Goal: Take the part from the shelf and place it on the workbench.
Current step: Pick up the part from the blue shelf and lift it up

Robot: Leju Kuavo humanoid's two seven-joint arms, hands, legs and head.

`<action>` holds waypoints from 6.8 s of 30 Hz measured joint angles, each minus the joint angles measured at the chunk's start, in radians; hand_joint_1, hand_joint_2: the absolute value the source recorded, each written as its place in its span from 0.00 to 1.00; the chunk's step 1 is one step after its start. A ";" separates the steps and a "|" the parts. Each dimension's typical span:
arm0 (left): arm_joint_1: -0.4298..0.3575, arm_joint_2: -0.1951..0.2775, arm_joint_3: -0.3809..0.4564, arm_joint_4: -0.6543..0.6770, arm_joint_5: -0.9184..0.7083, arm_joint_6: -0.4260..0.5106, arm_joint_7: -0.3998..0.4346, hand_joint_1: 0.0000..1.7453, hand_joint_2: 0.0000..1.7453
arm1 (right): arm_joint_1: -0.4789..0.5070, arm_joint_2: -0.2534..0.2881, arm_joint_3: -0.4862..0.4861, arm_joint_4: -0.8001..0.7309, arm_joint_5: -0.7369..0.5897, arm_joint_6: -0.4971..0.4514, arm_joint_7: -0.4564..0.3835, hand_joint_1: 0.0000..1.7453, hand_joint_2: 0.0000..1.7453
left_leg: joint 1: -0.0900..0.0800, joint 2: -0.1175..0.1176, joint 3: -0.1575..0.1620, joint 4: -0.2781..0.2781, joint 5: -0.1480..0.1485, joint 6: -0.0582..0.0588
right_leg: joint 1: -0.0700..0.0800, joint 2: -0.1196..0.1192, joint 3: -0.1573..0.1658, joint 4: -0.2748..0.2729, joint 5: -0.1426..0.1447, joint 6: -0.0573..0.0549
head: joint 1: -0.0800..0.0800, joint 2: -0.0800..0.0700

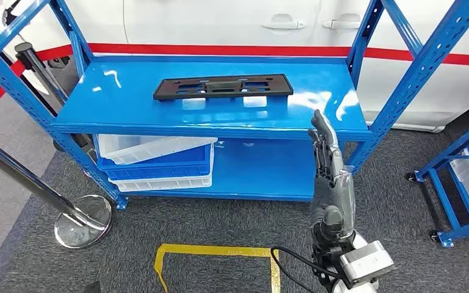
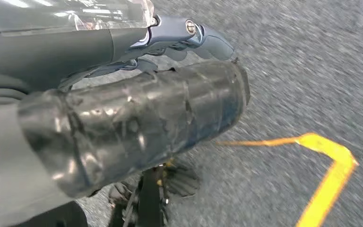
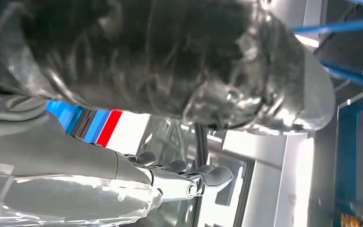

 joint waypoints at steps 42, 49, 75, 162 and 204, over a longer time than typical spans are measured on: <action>-0.001 0.002 -0.054 0.004 -0.024 -0.022 -0.001 0.00 0.00 | -0.121 0.119 0.229 0.254 0.048 0.131 -0.026 0.00 0.00 | 0.007 -0.015 0.053 -0.045 -0.037 0.037 | -0.001 -0.009 -0.146 0.250 -0.094 0.037 | 0.010 0.000; -0.006 -0.002 -0.056 0.004 -0.020 -0.023 -0.013 0.00 0.00 | -0.124 0.119 0.248 0.262 0.053 0.141 -0.026 0.00 0.00 | 0.011 -0.068 0.081 -0.039 -0.071 0.013 | 0.001 0.039 -0.070 0.000 0.066 0.013 | 0.008 0.000; -0.004 0.006 -0.069 0.006 -0.015 -0.021 0.002 0.00 0.00 | -0.110 0.122 0.267 0.277 0.059 0.110 -0.023 0.00 0.00 | 0.003 -0.021 0.029 -0.033 -0.023 0.033 | -0.002 -0.018 -0.113 0.170 -0.032 0.025 | 0.005 0.000; -0.008 0.019 -0.183 0.006 -0.065 -0.068 0.070 0.00 0.00 | -0.466 0.046 0.180 0.813 0.521 0.122 0.284 0.00 1.00 | -0.004 -0.021 0.136 -0.061 -0.103 0.008 | 0.023 -0.010 -0.065 -0.011 0.074 -0.012 | -0.003 0.000; -0.013 0.019 -0.212 0.006 -0.073 -0.062 0.102 0.00 0.00 | -0.527 0.090 0.272 1.219 0.733 0.090 0.472 0.00 1.00 | -0.004 -0.021 0.143 -0.059 -0.103 0.009 | 0.023 -0.009 -0.062 -0.011 0.075 -0.011 | -0.003 0.000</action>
